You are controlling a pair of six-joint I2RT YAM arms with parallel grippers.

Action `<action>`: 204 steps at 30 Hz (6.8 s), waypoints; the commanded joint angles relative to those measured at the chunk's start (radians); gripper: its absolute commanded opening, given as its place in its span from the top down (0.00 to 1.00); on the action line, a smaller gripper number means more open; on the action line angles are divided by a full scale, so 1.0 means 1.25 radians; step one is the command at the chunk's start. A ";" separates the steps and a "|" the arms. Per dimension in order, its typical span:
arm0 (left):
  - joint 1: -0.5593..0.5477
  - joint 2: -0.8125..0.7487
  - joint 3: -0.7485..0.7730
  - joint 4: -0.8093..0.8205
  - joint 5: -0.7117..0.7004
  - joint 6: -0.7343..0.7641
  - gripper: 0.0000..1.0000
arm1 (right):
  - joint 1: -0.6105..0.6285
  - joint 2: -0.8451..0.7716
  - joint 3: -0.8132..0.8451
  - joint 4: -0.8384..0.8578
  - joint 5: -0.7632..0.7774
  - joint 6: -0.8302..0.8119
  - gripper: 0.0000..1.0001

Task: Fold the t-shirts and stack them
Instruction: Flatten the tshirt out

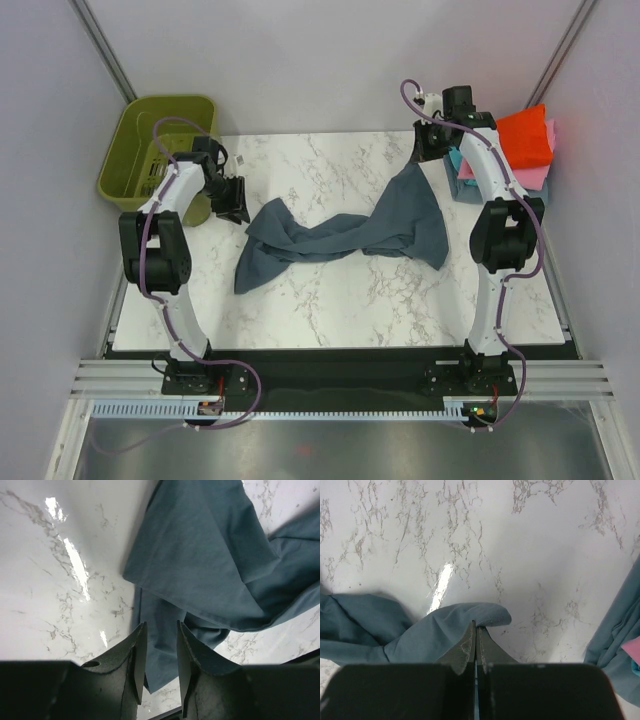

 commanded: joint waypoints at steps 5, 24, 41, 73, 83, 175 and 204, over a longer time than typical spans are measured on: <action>0.025 0.071 0.052 -0.005 0.070 -0.050 0.64 | 0.026 -0.060 -0.009 0.020 0.019 -0.004 1.00; 0.052 0.175 0.080 0.013 0.041 -0.054 0.46 | 0.037 -0.047 -0.005 0.016 0.053 -0.022 1.00; 0.052 0.214 0.069 0.019 0.008 -0.037 0.51 | 0.036 -0.047 -0.004 0.012 0.066 -0.027 1.00; 0.052 0.039 0.348 -0.038 0.038 0.041 0.98 | -0.027 -0.159 0.056 0.030 0.236 -0.032 1.00; 0.052 -0.087 0.480 -0.041 0.090 0.060 0.98 | -0.029 -0.297 0.069 0.080 0.279 0.006 1.00; 0.045 0.476 0.702 0.411 -0.186 0.215 0.98 | 0.018 0.384 0.273 0.791 0.387 -0.097 1.00; 0.049 0.197 0.411 0.225 -0.044 0.233 0.98 | 0.031 -0.130 -0.157 0.437 0.128 0.017 1.00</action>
